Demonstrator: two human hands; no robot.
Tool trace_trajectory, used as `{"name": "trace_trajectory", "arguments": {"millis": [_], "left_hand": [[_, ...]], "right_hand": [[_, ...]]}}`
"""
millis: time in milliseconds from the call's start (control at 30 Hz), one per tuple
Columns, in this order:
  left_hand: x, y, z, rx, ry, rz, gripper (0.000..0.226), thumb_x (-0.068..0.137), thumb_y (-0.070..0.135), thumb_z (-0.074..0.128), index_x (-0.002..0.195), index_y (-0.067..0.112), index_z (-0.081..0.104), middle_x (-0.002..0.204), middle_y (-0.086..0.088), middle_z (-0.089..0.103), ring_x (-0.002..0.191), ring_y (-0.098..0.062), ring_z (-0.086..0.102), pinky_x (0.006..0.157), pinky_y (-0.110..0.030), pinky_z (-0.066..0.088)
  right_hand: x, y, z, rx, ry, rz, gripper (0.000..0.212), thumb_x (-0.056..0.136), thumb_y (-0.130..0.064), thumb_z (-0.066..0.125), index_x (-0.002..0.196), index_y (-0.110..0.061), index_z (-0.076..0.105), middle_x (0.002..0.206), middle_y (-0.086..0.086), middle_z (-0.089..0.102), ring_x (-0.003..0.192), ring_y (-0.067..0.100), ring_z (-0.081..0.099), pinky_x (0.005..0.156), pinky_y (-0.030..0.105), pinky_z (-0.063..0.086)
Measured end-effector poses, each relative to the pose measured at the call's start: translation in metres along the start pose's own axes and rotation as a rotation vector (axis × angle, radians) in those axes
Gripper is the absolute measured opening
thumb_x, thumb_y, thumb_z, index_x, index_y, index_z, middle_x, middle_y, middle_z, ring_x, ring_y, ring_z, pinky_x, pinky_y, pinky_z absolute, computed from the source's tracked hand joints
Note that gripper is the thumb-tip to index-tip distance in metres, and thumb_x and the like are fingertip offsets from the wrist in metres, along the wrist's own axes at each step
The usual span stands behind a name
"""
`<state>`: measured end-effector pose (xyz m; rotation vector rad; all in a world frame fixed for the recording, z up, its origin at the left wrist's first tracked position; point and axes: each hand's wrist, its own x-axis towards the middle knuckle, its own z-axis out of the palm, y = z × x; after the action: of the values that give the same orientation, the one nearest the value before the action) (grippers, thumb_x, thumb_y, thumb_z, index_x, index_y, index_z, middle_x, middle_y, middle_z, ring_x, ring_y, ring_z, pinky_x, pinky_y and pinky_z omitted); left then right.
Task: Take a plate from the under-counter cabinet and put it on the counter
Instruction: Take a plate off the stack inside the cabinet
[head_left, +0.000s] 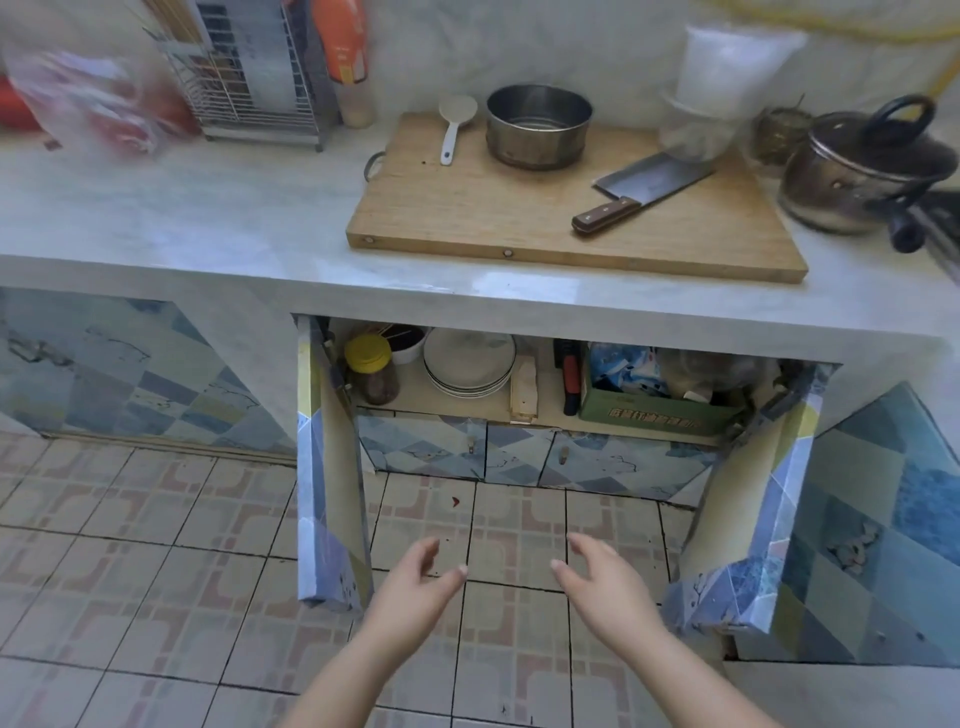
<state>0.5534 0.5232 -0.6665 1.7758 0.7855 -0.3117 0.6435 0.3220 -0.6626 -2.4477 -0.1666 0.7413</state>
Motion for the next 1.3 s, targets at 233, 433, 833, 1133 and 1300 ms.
{"name": "trace_trajectory", "arguments": {"millis": [233,433,833,1133,1300], "left_hand": [[0.049,0.043,-0.022,-0.081,0.056,0.156,0.064,0.083,0.041,0.059,0.139,0.022,0.036,0.145,0.001,0.043,0.130,-0.014,0.040,0.105,-0.032,0.033],[0.109,0.048,-0.024,-0.183,0.152,0.119,0.068,0.084,0.039,0.059,0.142,0.018,0.029,0.148,-0.002,0.039,0.133,-0.018,0.038,0.106,-0.035,0.032],[0.288,0.018,0.018,-0.322,0.329,0.183,0.069,0.082,0.036,0.061,0.141,0.015,0.032,0.147,-0.007,0.039,0.132,-0.024,0.039,0.105,-0.037,0.032],[0.389,-0.022,0.036,-0.352,0.409,0.295,0.073,0.079,0.043,0.063,0.140,0.018,0.033,0.149,-0.005,0.036,0.135,-0.020,0.034,0.106,-0.033,0.030],[0.414,-0.025,0.037,-0.340,0.459,0.348,0.077,0.078,0.045,0.065,0.141,0.017,0.030,0.149,-0.005,0.035,0.136,-0.020,0.033,0.107,-0.031,0.029]], "right_hand": [[0.051,-0.037,-0.013,-0.109,0.123,-0.064,0.056,0.090,-0.045,0.046,0.140,-0.021,0.036,0.146,0.000,0.042,0.132,0.020,0.040,0.107,0.041,0.037],[0.105,-0.042,-0.011,-0.111,0.168,-0.036,0.058,0.090,-0.049,0.044,0.139,-0.019,0.037,0.144,0.003,0.044,0.126,0.024,0.046,0.102,0.043,0.041],[0.281,-0.009,0.044,0.082,0.214,-0.174,0.066,0.087,-0.053,0.048,0.141,-0.017,0.036,0.149,0.006,0.038,0.132,0.024,0.040,0.100,0.033,0.034],[0.392,0.006,0.088,0.159,0.339,-0.263,0.069,0.085,-0.053,0.052,0.141,-0.016,0.035,0.150,0.005,0.035,0.134,0.023,0.036,0.099,0.030,0.031],[0.422,0.003,0.093,0.152,0.360,-0.264,0.073,0.084,-0.055,0.051,0.142,-0.017,0.032,0.152,0.006,0.032,0.136,0.025,0.035,0.105,0.035,0.031]]}}
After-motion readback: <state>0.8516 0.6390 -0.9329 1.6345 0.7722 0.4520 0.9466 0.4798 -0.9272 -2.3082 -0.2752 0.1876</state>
